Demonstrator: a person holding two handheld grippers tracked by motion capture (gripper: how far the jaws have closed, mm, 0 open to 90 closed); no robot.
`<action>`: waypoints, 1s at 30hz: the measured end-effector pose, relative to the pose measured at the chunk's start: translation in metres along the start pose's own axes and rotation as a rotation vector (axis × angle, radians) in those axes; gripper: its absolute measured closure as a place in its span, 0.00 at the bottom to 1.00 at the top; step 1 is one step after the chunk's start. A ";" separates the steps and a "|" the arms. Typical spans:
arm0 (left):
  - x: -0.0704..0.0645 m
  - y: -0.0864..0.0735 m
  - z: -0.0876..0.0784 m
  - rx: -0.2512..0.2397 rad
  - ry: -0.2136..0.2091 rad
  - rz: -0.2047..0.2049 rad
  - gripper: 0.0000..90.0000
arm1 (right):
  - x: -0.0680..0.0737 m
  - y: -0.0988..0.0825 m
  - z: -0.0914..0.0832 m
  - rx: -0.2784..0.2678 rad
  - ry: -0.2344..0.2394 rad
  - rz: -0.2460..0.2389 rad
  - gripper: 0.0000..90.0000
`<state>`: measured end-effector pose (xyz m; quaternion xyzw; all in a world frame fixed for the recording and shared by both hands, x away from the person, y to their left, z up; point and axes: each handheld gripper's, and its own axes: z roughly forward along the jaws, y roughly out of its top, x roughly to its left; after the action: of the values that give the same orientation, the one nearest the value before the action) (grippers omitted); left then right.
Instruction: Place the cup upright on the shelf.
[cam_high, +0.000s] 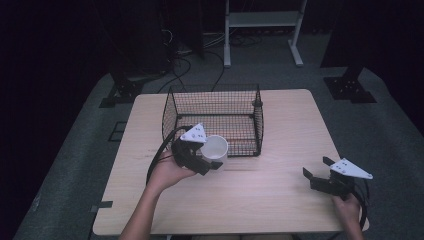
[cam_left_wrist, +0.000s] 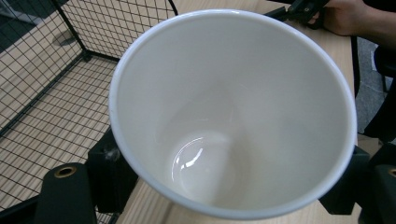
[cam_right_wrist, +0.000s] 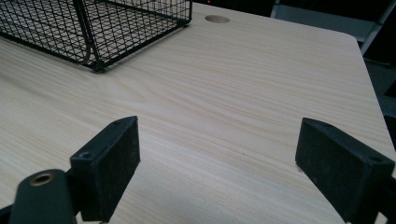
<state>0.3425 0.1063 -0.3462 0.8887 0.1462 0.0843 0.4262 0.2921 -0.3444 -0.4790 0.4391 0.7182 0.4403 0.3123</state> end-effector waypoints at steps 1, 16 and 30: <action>0.001 0.002 0.000 0.003 0.000 0.005 0.24 | 0.000 0.000 0.000 0.000 0.000 0.000 0.15; 0.015 0.033 -0.009 0.013 0.008 0.042 0.24 | -0.002 -0.001 -0.001 -0.009 0.004 0.014 0.15; 0.032 0.049 -0.014 0.006 0.016 0.049 0.24 | -0.001 0.000 -0.001 -0.010 0.002 0.014 0.15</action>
<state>0.3782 0.0977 -0.2983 0.8927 0.1281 0.1016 0.4199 0.2915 -0.3462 -0.4789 0.4421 0.7132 0.4466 0.3106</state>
